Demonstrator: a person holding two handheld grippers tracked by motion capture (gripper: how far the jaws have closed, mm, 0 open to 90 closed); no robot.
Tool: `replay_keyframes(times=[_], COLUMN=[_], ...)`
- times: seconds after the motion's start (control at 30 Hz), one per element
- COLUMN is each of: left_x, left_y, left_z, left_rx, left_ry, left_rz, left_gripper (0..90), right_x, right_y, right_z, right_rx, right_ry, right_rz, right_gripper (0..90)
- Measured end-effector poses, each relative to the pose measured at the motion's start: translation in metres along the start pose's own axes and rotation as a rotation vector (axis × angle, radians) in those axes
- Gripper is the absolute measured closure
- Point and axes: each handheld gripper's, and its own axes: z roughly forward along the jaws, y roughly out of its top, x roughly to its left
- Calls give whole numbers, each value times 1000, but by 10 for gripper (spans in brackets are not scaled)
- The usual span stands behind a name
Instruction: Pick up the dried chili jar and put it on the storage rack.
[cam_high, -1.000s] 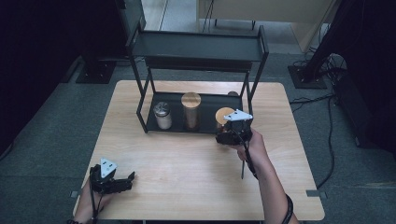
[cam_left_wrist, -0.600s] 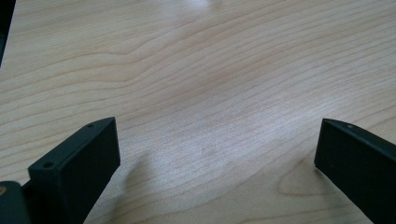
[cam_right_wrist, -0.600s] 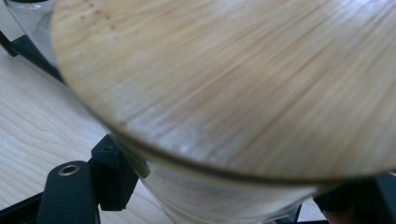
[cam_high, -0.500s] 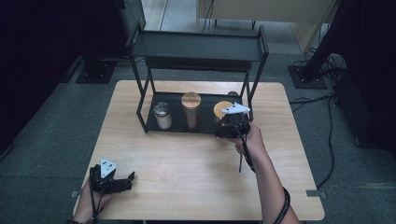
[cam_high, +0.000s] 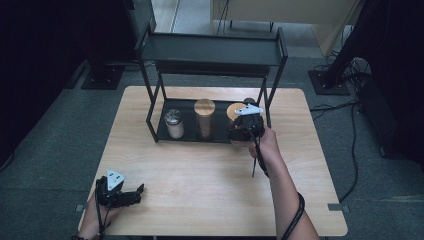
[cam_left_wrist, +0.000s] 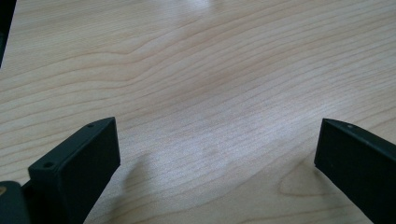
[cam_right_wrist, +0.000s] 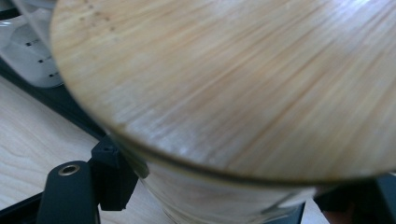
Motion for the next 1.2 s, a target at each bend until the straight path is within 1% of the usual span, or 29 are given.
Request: replay_keyframes(times=[0.27,0.37,0.57,0.67,0.83,0.97,1.07,1.17,1.2], left_x=[1,1,1,2,2,1,1,1,1], left_y=[0,0,0,0,0,0,0,0,0], left_z=[0,0,0,0,0,0,0,0,0], left_rx=[2,0,0,-1,-1,0,1,-1,0], left_ry=[-1,-1,-2,-2,-3,-3,-1,0,0], left_rz=[-3,-6,-10,-14,-13,-12,-9,-10,-9], left_gripper=[6,6,6,6,6,6,6,6,6], right_x=[-3,-4,-6,-6,-8,-9,-7,-8,-8], right_y=[1,2,5,5,4,3,1,0,-1], right_z=[16,20,30,33,37,37,36,36,36], right_rx=[21,21,20,21,27,24,15,7,5], right_ry=[-17,-16,-22,-24,-25,-18,-16,-22,-19], right_rz=[24,37,43,54,63,79,79,94,106], right_gripper=[247,247,246,246,246,246,245,236,216])
